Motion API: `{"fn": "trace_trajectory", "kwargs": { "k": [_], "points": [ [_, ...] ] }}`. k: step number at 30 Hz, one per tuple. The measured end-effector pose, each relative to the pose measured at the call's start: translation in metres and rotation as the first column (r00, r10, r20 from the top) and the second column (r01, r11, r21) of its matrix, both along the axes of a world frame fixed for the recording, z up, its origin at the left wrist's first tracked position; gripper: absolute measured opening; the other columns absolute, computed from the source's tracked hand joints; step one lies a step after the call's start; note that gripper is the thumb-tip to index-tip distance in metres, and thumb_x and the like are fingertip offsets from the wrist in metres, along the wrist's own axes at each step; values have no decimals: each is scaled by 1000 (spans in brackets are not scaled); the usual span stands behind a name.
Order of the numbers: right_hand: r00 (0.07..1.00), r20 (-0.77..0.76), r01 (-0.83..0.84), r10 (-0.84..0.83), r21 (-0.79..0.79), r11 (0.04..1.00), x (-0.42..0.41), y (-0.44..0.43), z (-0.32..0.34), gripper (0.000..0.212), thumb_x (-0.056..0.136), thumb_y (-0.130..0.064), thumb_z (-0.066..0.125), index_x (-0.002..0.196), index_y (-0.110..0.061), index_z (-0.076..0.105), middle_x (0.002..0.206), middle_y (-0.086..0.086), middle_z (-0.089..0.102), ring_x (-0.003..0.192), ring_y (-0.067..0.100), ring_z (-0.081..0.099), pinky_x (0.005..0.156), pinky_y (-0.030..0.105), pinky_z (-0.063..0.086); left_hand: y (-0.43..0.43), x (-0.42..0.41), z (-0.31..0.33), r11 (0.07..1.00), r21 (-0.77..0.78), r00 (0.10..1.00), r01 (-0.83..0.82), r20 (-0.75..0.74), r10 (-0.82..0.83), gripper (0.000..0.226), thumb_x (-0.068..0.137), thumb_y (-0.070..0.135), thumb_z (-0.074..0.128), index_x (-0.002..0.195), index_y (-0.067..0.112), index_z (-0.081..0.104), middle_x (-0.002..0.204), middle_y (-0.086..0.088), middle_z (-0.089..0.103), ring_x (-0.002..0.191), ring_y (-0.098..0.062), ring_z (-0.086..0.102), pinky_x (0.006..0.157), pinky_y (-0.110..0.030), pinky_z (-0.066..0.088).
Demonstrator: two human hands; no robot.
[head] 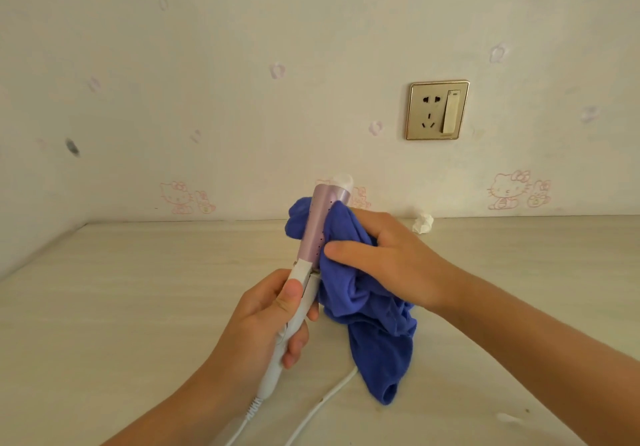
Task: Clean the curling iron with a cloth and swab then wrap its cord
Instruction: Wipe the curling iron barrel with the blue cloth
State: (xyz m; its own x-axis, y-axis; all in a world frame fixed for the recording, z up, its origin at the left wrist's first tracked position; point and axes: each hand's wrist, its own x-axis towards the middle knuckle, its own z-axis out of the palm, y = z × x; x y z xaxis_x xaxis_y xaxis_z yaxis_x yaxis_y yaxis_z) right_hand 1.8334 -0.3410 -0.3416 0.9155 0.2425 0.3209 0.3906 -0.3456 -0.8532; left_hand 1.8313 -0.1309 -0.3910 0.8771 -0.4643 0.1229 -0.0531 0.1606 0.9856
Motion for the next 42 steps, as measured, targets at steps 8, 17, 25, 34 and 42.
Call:
{"fn": "trace_trajectory", "kwargs": {
  "k": [8,17,25,34,42],
  "points": [
    [958,213,172,-193,114,979,-2,3,2,44,107,-23,51,144,-46,48,107,0,74,95,22,71,86,46,59,-2,0,2,1000,3,1000,10,15,-10,43,91,45,55,107,8,68,85,-13,62,47,-19,40,41,-26,34],
    [931,256,248,-259,76,966,-6,13,-6,32,105,-27,53,133,-42,58,113,-15,71,105,11,67,91,35,56,-3,-1,2,996,19,996,-86,28,85,34,90,44,57,94,13,68,81,-8,64,49,-18,42,42,-26,35],
    [998,65,-6,-8,215,977,-5,19,-13,68,93,-4,65,144,-46,48,130,-22,65,118,3,64,98,27,56,-3,0,2,993,7,993,-116,10,116,34,91,47,55,91,16,67,74,-2,61,48,-18,43,40,-26,36],
    [996,90,-5,-20,263,965,-8,14,-4,37,89,-1,61,111,-29,67,102,-10,70,92,11,68,82,23,57,-2,1,6,997,22,997,-74,40,73,40,91,46,54,99,10,67,84,-11,63,49,-18,43,41,-27,35],
    [939,229,178,-255,310,934,-5,4,0,32,93,-10,65,114,-35,62,107,-17,67,95,4,66,79,16,54,-6,-9,1,997,33,996,-76,47,75,45,92,44,53,104,2,61,83,-11,62,49,-19,40,42,-27,32]
  ]
}}
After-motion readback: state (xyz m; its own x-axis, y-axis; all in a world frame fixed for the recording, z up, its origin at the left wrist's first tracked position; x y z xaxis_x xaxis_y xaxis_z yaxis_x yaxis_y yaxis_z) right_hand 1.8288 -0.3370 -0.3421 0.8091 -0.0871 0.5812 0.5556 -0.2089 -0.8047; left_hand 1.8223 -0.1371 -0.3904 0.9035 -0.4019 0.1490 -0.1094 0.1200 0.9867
